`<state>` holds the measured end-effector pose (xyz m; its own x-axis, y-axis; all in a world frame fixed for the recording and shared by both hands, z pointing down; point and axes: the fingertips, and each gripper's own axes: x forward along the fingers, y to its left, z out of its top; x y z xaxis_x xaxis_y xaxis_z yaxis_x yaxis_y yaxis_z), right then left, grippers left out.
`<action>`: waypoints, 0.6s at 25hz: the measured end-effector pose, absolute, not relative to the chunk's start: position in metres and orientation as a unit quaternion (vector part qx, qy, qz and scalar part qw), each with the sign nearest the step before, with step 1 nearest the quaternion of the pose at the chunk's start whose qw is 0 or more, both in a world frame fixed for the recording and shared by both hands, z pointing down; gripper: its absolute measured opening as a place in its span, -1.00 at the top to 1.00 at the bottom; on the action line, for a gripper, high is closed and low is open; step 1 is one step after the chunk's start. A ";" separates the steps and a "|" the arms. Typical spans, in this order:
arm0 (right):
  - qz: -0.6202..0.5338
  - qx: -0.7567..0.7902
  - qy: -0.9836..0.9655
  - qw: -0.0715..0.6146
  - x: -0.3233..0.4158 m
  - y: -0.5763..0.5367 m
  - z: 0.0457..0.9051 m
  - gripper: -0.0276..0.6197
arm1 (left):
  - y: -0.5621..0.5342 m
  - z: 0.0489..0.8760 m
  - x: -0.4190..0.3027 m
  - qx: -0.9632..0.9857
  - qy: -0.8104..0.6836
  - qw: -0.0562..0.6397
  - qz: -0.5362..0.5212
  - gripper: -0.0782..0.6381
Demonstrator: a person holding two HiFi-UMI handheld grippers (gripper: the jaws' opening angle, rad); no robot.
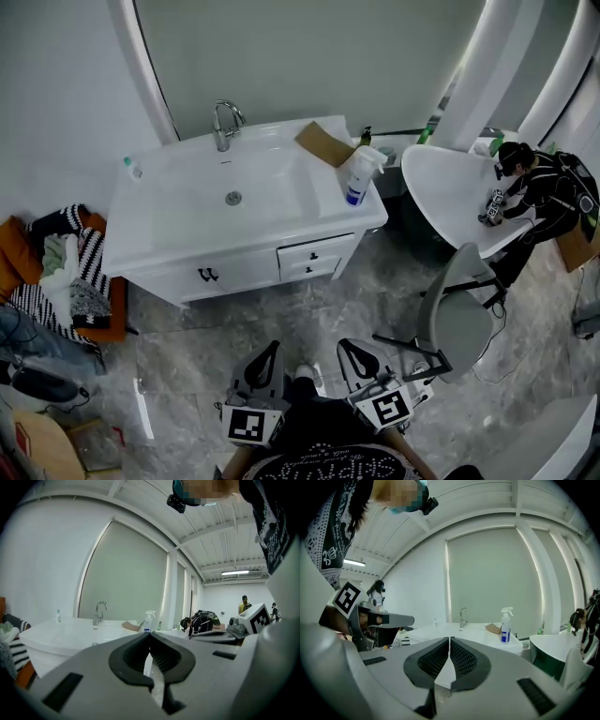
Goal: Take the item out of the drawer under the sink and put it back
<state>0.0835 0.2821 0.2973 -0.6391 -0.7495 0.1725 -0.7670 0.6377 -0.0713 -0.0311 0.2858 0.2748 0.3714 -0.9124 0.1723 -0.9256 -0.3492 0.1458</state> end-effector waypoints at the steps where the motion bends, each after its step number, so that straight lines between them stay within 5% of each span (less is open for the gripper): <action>1: 0.072 0.421 -0.902 0.065 0.086 0.282 0.299 0.85 | 0.285 0.273 -0.029 0.821 -0.560 0.107 0.024 0.77; 15: 0.086 0.431 -0.895 0.077 0.086 0.260 0.311 0.85 | 0.261 0.286 -0.036 0.827 -0.548 0.115 0.041 0.77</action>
<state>0.0859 0.2596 0.3107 -0.6160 -0.7585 0.2128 -0.7852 0.6130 -0.0882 -0.0364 0.2609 0.2859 0.3954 -0.8977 0.1945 -0.9167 -0.3722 0.1455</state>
